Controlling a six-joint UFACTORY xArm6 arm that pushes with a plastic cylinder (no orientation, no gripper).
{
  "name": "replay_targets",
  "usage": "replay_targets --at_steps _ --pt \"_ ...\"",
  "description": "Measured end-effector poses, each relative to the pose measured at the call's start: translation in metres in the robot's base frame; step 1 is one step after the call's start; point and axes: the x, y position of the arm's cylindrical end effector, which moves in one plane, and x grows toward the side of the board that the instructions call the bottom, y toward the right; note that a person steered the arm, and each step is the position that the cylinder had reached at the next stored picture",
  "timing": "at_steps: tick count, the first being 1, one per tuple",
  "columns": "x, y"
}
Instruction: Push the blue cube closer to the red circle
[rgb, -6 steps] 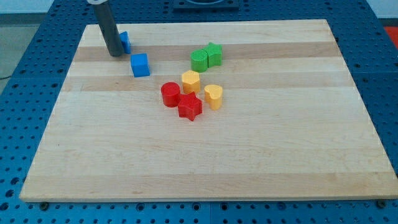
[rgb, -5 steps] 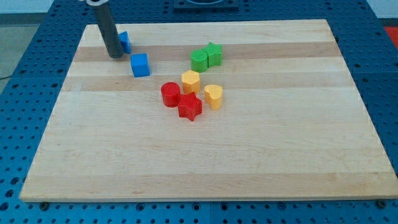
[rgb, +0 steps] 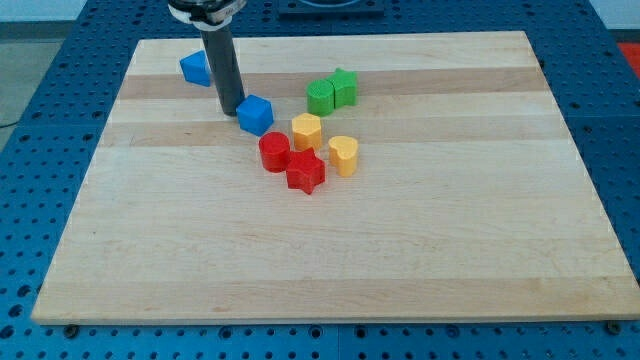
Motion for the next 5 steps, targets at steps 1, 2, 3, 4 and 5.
replay_targets --at_steps 1,2,3,4,5 --pt "0.003 0.001" --pt "0.008 0.002" --pt "0.012 0.002" --pt "0.020 0.003" --pt "0.028 0.004"
